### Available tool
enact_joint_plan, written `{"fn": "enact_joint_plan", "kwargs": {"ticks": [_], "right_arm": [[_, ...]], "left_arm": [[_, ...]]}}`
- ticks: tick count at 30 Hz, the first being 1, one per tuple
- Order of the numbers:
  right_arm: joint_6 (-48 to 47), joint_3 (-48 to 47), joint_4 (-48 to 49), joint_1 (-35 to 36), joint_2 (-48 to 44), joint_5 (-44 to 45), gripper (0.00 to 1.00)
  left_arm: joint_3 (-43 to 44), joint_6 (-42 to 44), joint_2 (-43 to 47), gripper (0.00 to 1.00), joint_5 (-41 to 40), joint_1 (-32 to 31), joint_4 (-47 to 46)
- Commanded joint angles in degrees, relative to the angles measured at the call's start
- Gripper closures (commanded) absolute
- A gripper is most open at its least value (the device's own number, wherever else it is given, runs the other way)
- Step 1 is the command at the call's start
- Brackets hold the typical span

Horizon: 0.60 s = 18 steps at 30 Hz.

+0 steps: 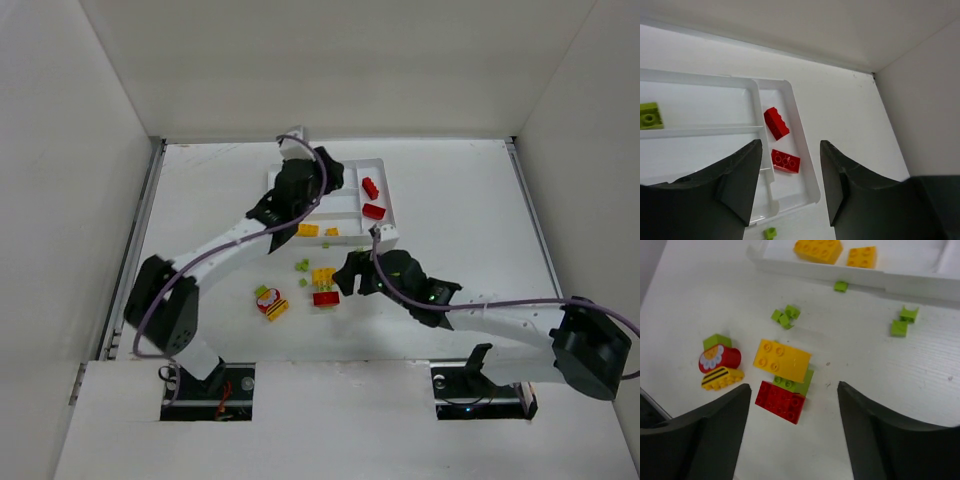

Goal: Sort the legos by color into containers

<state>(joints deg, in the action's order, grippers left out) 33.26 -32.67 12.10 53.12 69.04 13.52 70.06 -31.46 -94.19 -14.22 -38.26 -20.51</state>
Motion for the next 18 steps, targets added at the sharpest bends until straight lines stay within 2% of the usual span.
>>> {"fn": "enact_joint_plan", "kwargs": {"ticks": [1, 6, 11, 18], "right_arm": [[-6.4, -5.0, -1.5, 2.4, 3.2, 1.8, 0.16], [-7.8, -12.2, -6.2, 4.2, 11.2, -0.2, 0.0], [-6.9, -17.2, -8.4, 4.6, 17.4, 1.7, 0.0], [-4.6, -21.6, -10.3, 4.6, 23.7, 3.0, 0.0]], "left_arm": [[-11.8, 0.0, 8.6, 0.53, -1.9, 1.2, -0.7], [-26.7, -2.1, 22.3, 0.53, -7.4, 1.8, 0.8], [-33.8, -3.5, 32.0, 0.52, -7.8, 3.5, 4.8], [-38.1, -4.9, 38.3, 0.51, -6.8, 4.6, 8.1]]}}
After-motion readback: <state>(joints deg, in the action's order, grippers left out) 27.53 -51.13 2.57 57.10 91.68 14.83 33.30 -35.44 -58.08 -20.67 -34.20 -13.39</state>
